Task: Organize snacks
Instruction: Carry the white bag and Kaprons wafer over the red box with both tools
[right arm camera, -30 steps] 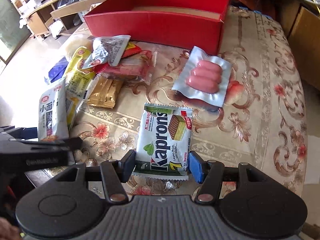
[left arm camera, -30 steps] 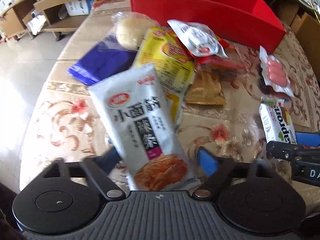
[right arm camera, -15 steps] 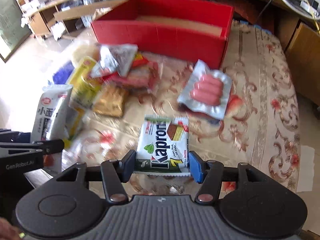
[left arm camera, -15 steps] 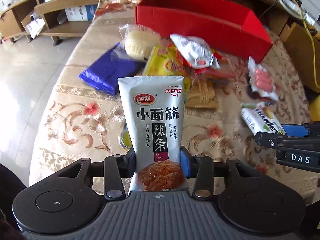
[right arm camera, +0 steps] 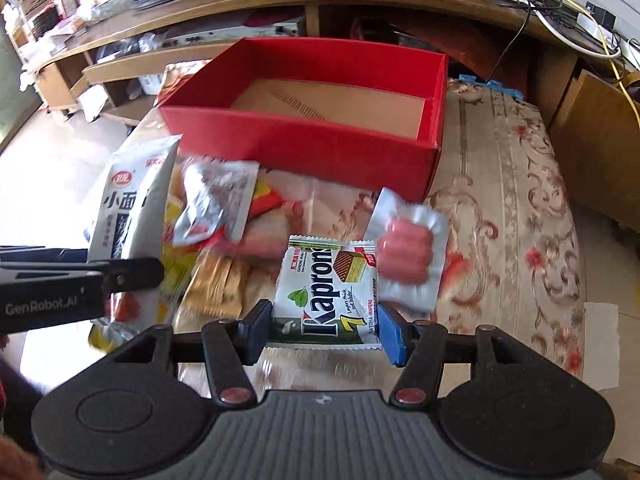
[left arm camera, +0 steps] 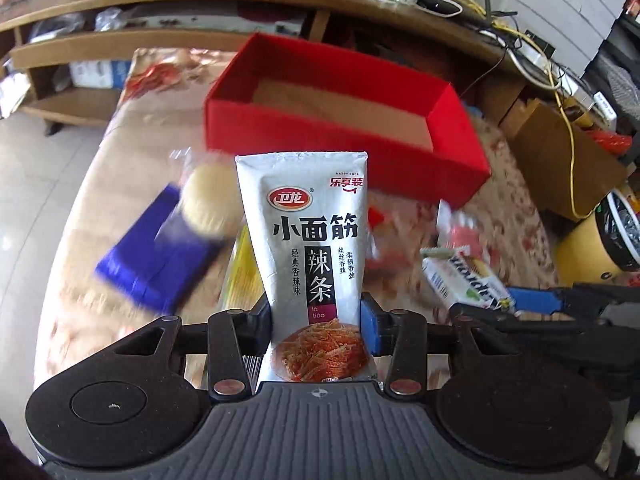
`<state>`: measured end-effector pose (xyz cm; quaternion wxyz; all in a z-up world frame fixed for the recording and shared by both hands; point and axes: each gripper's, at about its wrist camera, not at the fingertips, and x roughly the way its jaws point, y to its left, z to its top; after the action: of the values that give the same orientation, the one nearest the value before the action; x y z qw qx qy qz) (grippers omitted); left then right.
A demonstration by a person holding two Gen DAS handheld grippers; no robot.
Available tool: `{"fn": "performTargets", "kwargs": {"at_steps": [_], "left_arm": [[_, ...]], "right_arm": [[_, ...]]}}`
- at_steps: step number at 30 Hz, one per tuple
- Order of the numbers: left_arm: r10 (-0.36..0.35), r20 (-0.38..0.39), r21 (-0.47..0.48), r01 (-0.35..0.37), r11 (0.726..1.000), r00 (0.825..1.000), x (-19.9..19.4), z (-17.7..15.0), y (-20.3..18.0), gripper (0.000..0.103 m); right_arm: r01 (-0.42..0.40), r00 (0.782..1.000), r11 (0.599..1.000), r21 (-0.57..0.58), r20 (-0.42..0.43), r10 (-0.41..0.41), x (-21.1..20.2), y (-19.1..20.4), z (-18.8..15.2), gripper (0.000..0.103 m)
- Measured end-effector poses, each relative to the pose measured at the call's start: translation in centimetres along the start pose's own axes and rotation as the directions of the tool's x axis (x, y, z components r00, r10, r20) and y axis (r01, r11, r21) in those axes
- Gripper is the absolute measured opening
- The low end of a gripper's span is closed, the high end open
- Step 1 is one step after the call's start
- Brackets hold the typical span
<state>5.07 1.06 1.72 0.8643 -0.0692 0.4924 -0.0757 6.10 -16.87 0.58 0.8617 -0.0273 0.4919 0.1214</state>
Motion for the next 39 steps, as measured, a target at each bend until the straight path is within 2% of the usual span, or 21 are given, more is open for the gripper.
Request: {"fn": "performTargets", "kwargs": {"at_steps": [14, 15, 16, 18, 20, 22, 23, 27, 32, 39], "left_arm": [[-0.051, 0.052, -0.006, 0.051, 0.999, 0.997, 3.8, 8.5, -0.7, 0.051], [-0.052, 0.057, -0.005, 0.052, 0.999, 0.997, 3.9, 9.1, -0.8, 0.051], [-0.053, 0.064, -0.003, 0.053, 0.999, 0.997, 4.1, 9.6, -0.9, 0.051], [-0.056, 0.075, 0.000, 0.056, 0.998, 0.996, 4.4, 10.8, -1.2, 0.051], [-0.058, 0.077, -0.001, 0.058, 0.998, 0.995, 4.9, 11.7, -1.3, 0.051], [-0.065, 0.071, -0.005, 0.066, 0.998, 0.995, 5.3, 11.9, -1.1, 0.051], [-0.070, 0.062, -0.005, 0.070, 0.998, 0.996, 5.4, 11.8, -1.0, 0.051], [-0.081, 0.039, -0.010, 0.081, 0.997, 0.996, 5.6, 11.3, -0.3, 0.052], [-0.068, -0.008, 0.006, 0.068, 0.998, 0.998, 6.4, 10.5, -0.8, 0.053], [-0.067, -0.056, 0.009, 0.068, 0.998, 0.996, 7.9, 10.0, -1.0, 0.055]], "right_arm": [[0.004, 0.997, 0.997, 0.076, 0.076, -0.010, 2.5, -1.7, 9.3, 0.053], [0.003, 0.996, 0.997, 0.076, 0.084, -0.010, 2.7, -1.8, 10.0, 0.050], [0.001, 0.995, 0.997, 0.077, 0.097, -0.008, 2.8, -1.9, 10.7, 0.038], [-0.021, 0.994, 0.995, 0.094, 0.105, 0.011, 3.0, -2.3, 11.9, 0.037], [-0.009, 0.994, 0.995, 0.100, 0.112, -0.002, 3.4, -2.6, 12.8, 0.037], [-0.010, 0.995, 0.993, 0.117, 0.099, -0.001, 3.7, -3.3, 12.9, 0.037], [-0.022, 0.998, 0.994, 0.107, 0.066, 0.015, 3.9, -3.5, 12.8, 0.037], [-0.024, 1.000, 0.996, 0.087, -0.014, 0.026, 4.1, -3.4, 10.5, 0.038], [-0.027, 0.992, 0.990, 0.137, -0.122, 0.043, 7.2, -2.9, 9.2, 0.039], [-0.059, 0.984, 0.979, 0.197, -0.156, 0.090, 8.5, -3.4, 8.8, 0.056]]}}
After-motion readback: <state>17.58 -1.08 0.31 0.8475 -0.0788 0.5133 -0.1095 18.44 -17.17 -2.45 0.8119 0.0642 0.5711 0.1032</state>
